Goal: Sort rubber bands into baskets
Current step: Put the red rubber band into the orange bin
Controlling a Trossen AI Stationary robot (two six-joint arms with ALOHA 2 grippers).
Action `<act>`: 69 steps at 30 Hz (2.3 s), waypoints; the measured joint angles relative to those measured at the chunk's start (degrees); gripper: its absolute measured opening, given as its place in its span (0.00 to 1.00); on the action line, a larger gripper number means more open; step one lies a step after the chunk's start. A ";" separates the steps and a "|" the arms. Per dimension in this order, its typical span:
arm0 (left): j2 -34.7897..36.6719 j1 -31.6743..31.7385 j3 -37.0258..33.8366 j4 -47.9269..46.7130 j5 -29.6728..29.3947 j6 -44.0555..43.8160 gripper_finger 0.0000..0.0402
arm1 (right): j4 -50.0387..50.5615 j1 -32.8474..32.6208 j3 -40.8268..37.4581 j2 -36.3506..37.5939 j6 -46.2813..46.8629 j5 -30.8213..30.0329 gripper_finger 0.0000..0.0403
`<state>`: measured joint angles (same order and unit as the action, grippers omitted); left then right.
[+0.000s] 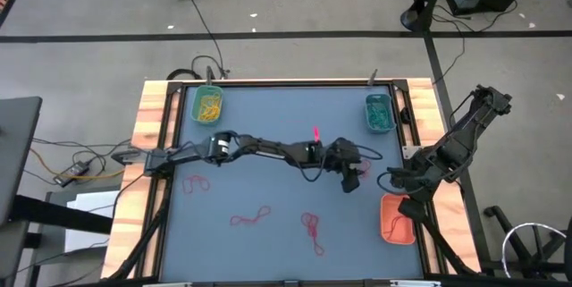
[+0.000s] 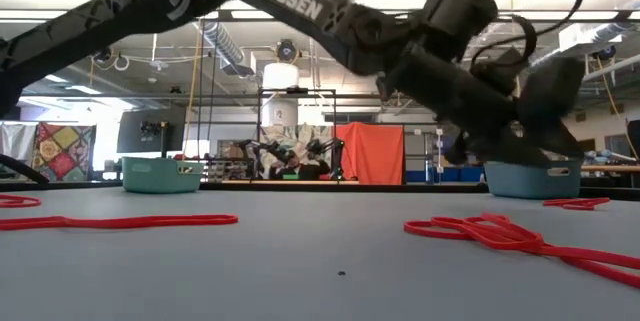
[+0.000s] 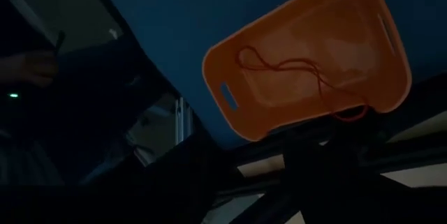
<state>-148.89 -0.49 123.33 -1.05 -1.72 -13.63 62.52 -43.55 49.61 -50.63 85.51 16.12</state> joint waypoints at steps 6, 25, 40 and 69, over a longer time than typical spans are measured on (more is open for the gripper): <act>-3.87 -0.01 -0.02 4.92 -3.30 2.86 0.49 | -0.39 0.00 0.01 0.00 3.35 0.10 0.49; -4.20 -0.51 0.02 -1.09 0.47 23.27 0.03 | -0.37 0.00 0.02 0.00 4.70 3.49 0.49; 10.57 -2.66 -0.07 -7.13 5.27 6.62 0.01 | -0.24 0.02 0.02 0.02 -10.99 -21.14 0.50; 23.40 -4.22 -0.15 -23.56 11.02 7.09 0.01 | -20.48 5.44 0.02 -0.25 -30.63 -44.64 0.34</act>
<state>-125.49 -4.71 123.17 -24.61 9.30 -6.54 42.04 -38.11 49.63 -50.88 54.87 -28.52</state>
